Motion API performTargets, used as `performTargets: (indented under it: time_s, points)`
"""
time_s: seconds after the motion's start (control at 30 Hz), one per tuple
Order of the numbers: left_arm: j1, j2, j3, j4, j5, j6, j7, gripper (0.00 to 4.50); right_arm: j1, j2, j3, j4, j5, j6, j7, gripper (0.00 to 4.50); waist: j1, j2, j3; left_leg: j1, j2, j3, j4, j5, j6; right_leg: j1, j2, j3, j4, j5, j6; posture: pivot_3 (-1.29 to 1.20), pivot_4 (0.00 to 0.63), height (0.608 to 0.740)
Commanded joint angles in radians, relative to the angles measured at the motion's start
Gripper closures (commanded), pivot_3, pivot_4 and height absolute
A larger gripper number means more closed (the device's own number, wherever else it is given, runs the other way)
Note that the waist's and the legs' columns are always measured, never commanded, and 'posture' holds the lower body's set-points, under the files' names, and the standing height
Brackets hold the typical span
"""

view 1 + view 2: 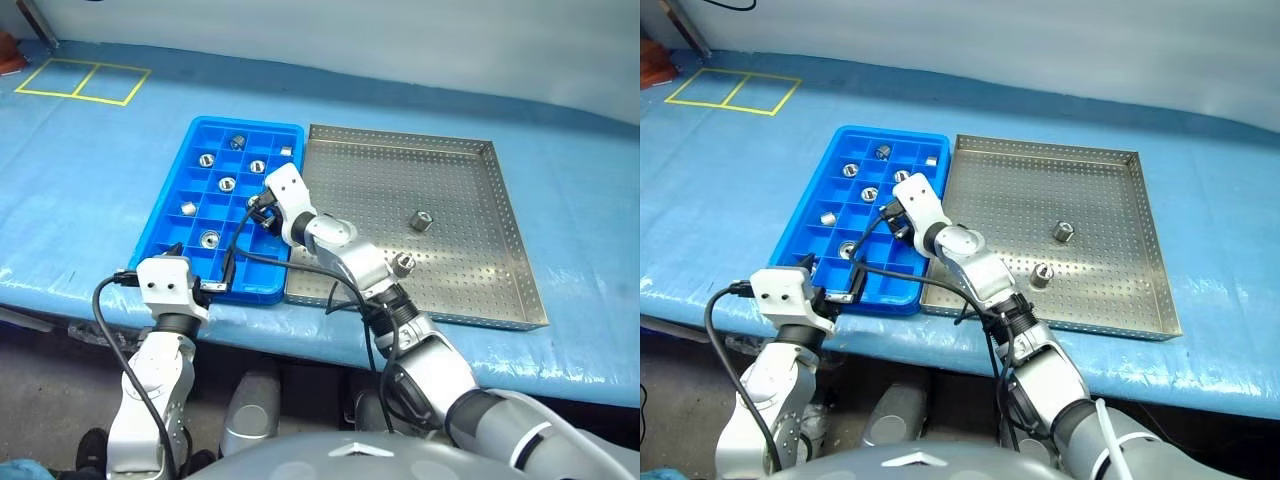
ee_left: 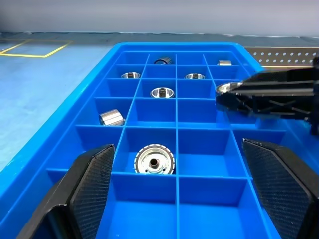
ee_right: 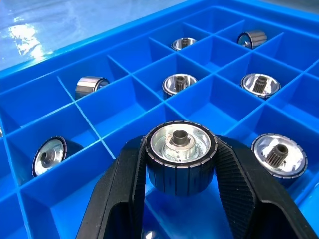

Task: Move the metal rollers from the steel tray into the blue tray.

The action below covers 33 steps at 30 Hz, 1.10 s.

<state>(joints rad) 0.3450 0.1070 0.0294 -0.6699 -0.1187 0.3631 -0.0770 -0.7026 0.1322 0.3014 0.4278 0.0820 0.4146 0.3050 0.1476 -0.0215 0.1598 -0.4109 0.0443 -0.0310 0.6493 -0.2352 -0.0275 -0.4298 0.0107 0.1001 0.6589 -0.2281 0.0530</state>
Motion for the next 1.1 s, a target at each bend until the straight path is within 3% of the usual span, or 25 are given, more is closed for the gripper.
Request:
performTargets:
  time_s: [0.03, 0.87, 1.1]
  points:
    - [0.000, -0.005, -0.008, -0.048, 0.005, 0.000, 0.009, 0.00, -0.067, 0.075, -0.017, 0.041, 0.007, -0.049, 0.005, 2.81, 0.000, 0.000, 0.000, 0.000, 0.000, 0.000, 0.000, 0.000, 0.000, 0.000, 0.000, 0.000, 0.000, 0.000, 0.000, 0.45, 0.150, 0.740]
    - [0.022, -0.020, -0.012, -0.067, 0.010, -0.013, 0.050, 0.00, -0.129, 0.157, -0.007, 0.251, 0.044, -0.188, 0.084, 2.81, 0.008, 0.000, -0.001, 0.003, 0.001, -0.001, -0.001, 0.000, 0.000, 0.001, 0.000, -0.001, 0.001, -0.001, -0.001, 0.54, 0.150, 0.740]
    - [0.086, -0.040, 0.003, -0.107, 0.020, -0.029, 0.082, 0.00, -0.142, 0.164, -0.021, 0.267, 0.052, -0.211, 0.081, 2.81, 0.045, 0.000, -0.001, 0.002, 0.001, -0.001, -0.003, 0.000, 0.000, 0.000, 0.000, -0.001, 0.001, -0.001, -0.002, 0.61, 0.150, 0.740]
